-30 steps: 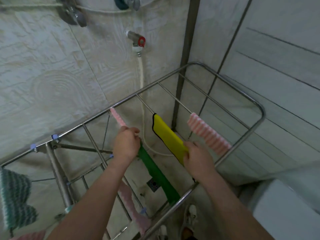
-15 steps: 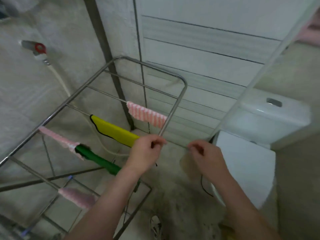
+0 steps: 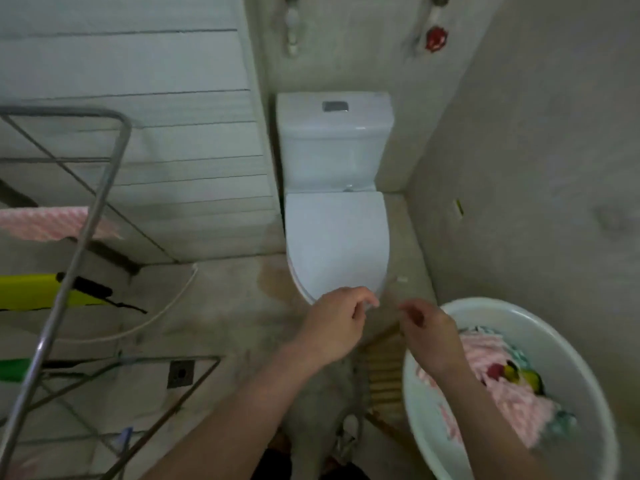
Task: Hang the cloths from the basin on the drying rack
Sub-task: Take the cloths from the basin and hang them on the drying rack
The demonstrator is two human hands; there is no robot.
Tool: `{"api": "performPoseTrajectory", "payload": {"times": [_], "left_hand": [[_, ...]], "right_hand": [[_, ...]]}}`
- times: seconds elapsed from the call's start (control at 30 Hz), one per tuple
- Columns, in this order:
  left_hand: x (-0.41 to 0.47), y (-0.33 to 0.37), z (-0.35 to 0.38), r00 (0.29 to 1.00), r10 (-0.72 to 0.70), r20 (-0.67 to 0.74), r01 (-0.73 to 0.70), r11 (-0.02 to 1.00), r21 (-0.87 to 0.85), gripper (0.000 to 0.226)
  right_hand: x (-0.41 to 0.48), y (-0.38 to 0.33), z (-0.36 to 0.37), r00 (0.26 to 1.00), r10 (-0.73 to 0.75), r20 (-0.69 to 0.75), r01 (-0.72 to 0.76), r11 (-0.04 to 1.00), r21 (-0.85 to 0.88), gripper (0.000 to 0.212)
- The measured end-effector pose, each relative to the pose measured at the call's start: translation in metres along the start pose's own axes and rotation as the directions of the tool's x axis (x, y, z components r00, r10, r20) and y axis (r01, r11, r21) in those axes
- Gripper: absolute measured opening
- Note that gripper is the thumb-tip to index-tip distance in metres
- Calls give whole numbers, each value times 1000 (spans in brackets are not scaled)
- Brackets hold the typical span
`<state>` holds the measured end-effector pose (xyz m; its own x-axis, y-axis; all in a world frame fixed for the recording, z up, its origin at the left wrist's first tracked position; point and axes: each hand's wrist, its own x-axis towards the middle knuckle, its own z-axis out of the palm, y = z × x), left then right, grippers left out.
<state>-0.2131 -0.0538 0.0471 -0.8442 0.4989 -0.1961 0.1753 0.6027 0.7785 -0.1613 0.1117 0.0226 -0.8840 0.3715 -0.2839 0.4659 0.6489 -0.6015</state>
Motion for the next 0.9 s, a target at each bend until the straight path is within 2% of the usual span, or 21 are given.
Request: {"api": "performPoseTrajectory", "payload": {"times": [0.1,0.2,0.27,0.33,0.4,0.47,0.53,0.6,0.63,0.73,0.8,0.83,0.9], "left_hand": [[10,25,59,989,44,145,-54,996,70,29],[22,35,113,969,68,239,-106,983,150,24],[26,39,145,942,76,326,-161,957,241,23],[26,49,177,887,44,460,-251,881,400,24],[23,46,203,839,-24,543,-326,778,537,26],[26,32,231,813,-89,576,-364,694,621,35],[33,21,247,776,-143,615,-403,637,657,45],[39,22,257,731,-211,649,-390,651,651,46],[39,25,256,738,-221,638,-359,671,648,42],[40,34,251,865,-35,500,-278,796,537,26],[38,35,239,940,53,338,-166,935,313,20],[37,39,232,963,67,259,-117,976,182,18],[37,46,216,991,56,124,-50,997,-53,15]], "right_hand": [[-4,63,-14,990,138,-19,-138,990,-3,21],[-6,121,-15,970,232,70,-235,971,46,28],[-9,150,-13,949,272,159,-267,962,-55,44],[-14,178,-8,942,265,205,-224,953,-204,60],[-16,190,0,955,224,194,-171,951,-259,69],[-14,198,4,959,229,168,-182,949,-258,71],[-10,200,3,959,239,154,-217,965,-145,65],[-9,205,-4,952,275,139,-277,961,-5,53],[-11,207,-8,947,302,104,-308,951,38,48],[-14,219,-25,907,395,-146,-392,919,52,37],[-9,227,-28,890,362,-277,-393,917,-64,39],[-6,230,-28,895,350,-277,-400,904,-151,40],[1,230,-25,907,376,-190,-417,866,-276,41]]}}
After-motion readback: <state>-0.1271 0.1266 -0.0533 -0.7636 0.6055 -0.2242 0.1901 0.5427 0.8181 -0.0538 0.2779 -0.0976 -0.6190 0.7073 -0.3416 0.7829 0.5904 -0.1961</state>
